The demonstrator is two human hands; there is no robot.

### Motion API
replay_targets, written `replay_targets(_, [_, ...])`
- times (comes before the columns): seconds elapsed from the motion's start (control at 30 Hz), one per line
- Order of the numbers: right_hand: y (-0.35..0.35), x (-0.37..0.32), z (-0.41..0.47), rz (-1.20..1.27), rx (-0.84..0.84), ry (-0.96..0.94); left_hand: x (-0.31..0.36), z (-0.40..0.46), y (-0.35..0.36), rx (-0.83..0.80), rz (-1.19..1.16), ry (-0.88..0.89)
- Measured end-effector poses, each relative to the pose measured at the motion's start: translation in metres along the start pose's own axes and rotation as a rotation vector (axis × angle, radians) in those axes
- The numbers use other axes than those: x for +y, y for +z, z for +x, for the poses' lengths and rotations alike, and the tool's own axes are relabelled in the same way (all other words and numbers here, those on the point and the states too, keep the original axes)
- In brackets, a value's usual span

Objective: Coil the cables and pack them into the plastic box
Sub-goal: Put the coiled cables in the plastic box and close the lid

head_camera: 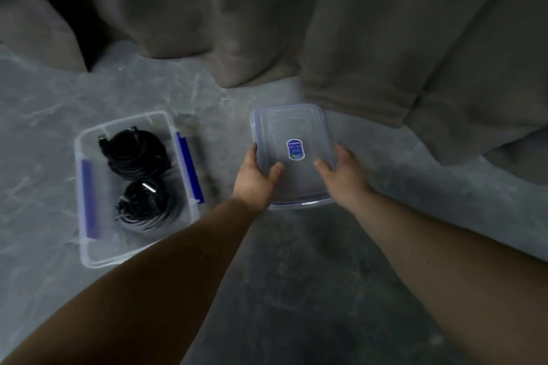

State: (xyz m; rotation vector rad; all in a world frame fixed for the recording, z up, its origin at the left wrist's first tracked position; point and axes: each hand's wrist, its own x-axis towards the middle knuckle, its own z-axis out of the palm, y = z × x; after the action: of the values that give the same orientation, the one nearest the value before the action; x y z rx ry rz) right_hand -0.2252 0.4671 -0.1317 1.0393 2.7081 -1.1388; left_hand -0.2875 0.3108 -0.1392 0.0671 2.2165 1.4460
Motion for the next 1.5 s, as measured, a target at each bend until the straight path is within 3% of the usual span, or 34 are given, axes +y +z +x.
replay_targets(0.23, [0.015, 0.03, 0.014, 0.049, -0.16, 0.082, -0.015, 0.016, 0.032, 0.022, 0.127, -0.052])
replay_targets(0.4, [0.018, 0.024, 0.013, -0.02, -0.177, 0.125, -0.017, 0.016, 0.029, 0.053, 0.075, -0.099])
replay_targets(0.57, [0.017, 0.007, 0.009, 0.014, -0.056, 0.1, -0.003, 0.014, 0.014, 0.121, -0.037, -0.084])
replay_targets(0.77, [0.024, -0.048, 0.001, 0.141, 0.054, -0.035, 0.015, 0.013, -0.036, 0.272, 0.001, 0.056])
replay_targets(1.17, [0.106, -0.161, -0.075, 0.063, -0.232, -0.261, -0.031, -0.047, -0.194, 0.504, 0.077, -0.013])
replay_targets(1.5, [0.137, -0.161, -0.093, -0.063, -0.338, -0.205, -0.082, -0.074, -0.211, 0.463, 0.084, -0.083])
